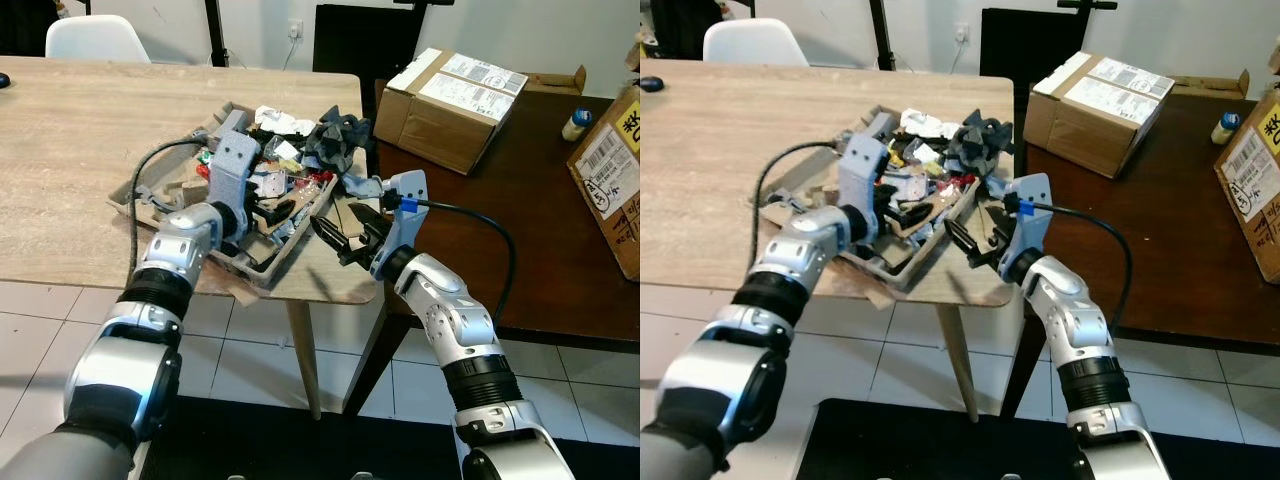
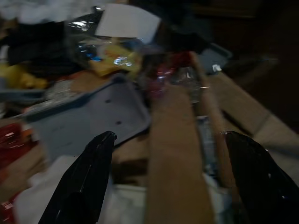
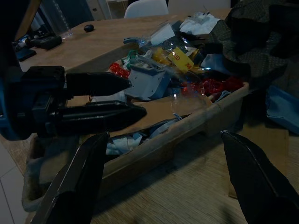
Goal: Picking trash to rubbish bin
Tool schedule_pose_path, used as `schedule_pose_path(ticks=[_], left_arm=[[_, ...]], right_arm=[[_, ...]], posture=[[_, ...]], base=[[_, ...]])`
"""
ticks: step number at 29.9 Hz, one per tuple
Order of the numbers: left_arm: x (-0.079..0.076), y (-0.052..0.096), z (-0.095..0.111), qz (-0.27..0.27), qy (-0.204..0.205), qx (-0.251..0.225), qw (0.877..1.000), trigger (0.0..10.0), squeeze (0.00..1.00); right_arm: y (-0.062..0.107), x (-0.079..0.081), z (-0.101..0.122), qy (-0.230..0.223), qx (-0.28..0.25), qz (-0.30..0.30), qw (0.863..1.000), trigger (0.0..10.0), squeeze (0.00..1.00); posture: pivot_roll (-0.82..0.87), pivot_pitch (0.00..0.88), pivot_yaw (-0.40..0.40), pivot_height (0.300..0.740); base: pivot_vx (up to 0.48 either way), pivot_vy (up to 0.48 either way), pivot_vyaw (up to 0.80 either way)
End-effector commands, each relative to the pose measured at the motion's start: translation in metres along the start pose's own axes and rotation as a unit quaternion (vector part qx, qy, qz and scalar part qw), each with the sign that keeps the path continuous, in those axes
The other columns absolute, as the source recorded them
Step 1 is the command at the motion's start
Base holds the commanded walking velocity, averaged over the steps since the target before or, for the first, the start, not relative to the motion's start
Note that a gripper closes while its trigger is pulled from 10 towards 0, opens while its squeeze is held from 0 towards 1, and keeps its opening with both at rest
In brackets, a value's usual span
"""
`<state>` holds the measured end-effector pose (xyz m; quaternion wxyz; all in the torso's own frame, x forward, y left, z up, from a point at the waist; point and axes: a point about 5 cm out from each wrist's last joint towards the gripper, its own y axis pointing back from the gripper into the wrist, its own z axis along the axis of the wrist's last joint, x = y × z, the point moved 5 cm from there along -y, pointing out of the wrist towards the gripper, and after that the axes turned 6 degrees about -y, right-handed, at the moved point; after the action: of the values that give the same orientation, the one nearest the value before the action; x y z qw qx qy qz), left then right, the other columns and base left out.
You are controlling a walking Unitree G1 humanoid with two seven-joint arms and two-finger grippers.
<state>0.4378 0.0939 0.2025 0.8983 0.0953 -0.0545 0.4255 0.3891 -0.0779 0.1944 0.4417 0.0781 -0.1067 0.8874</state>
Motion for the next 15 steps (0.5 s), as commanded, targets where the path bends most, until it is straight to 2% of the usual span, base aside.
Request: schedule_pose_path(ticks=[1,6,9,10,15], left_arm=[[-0.011,-0.004,-0.006,-0.023,-0.004,0.011,1.000,10.0,0.00],[-0.018,-0.005,-0.022,-0.037,-0.045,0.048,0.997,10.0,0.00],[-0.015,-0.002,-0.041,-0.029,-0.118,0.101,0.988,10.0,0.00],[-0.013,-0.001,-0.044,-0.024,-0.128,0.108,0.986,10.0,0.00],[-0.006,-0.001,-0.037,0.001,-0.125,0.093,0.988,10.0,0.00]], right_arm=[[0.002,0.000,-0.007,0.002,0.006,-0.003,1.000,10.0,0.00],[0.003,0.000,-0.008,0.004,0.007,-0.002,1.000,10.0,0.00],[0.003,0.001,-0.007,0.004,0.007,0.000,1.000,10.0,0.00],[0.003,0.001,-0.007,0.004,0.006,0.001,1.000,10.0,0.00],[0.002,0.003,-0.005,0.004,0.004,0.006,1.000,10.0,0.00]], posture=[[0.09,0.165,0.008,0.740],[0.09,0.161,0.007,0.740],[0.09,0.159,0.007,0.740],[0.09,0.159,0.008,0.740],[0.10,0.157,0.008,0.740]], base=[[0.000,0.000,0.00],[0.000,0.000,0.00],[0.000,0.000,0.00],[0.000,0.000,0.00],[0.000,0.000,0.00]])
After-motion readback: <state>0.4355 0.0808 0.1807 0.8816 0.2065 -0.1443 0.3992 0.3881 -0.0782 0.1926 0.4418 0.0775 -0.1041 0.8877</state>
